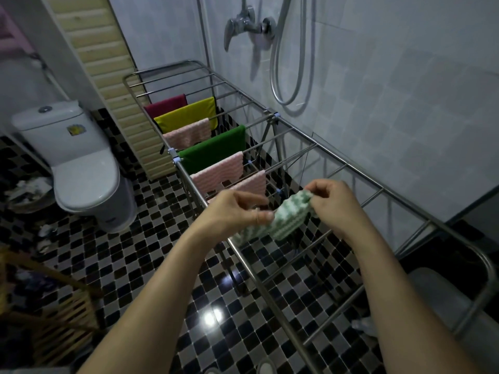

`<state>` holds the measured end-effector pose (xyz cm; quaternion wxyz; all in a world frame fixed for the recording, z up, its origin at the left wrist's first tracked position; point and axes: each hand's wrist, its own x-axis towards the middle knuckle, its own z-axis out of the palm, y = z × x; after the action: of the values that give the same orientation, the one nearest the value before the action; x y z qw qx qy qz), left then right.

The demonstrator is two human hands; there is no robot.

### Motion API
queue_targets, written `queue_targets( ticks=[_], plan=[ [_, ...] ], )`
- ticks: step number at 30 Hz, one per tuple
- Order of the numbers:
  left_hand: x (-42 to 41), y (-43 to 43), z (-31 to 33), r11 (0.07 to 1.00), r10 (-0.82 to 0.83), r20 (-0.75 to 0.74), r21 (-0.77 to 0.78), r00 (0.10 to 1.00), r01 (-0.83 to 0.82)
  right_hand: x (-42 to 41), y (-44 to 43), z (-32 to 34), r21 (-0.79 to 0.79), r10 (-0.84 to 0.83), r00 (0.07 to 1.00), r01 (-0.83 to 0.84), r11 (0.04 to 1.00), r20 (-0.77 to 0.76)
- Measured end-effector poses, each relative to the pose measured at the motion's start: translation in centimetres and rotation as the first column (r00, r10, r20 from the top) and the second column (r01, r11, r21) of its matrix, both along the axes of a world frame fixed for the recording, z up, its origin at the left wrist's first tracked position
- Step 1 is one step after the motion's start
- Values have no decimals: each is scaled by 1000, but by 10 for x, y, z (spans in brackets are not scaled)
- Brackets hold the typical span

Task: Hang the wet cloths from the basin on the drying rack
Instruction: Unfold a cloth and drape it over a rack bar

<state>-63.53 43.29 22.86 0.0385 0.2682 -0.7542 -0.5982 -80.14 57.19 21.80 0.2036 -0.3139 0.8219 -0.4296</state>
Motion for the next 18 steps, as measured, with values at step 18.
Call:
queue_targets(
  ticks=[18],
  plan=[
    [6, 8, -81, 858, 504, -131, 184, 854, -479, -50, -35, -40, 209, 47, 996, -61, 976, 71]
  ],
)
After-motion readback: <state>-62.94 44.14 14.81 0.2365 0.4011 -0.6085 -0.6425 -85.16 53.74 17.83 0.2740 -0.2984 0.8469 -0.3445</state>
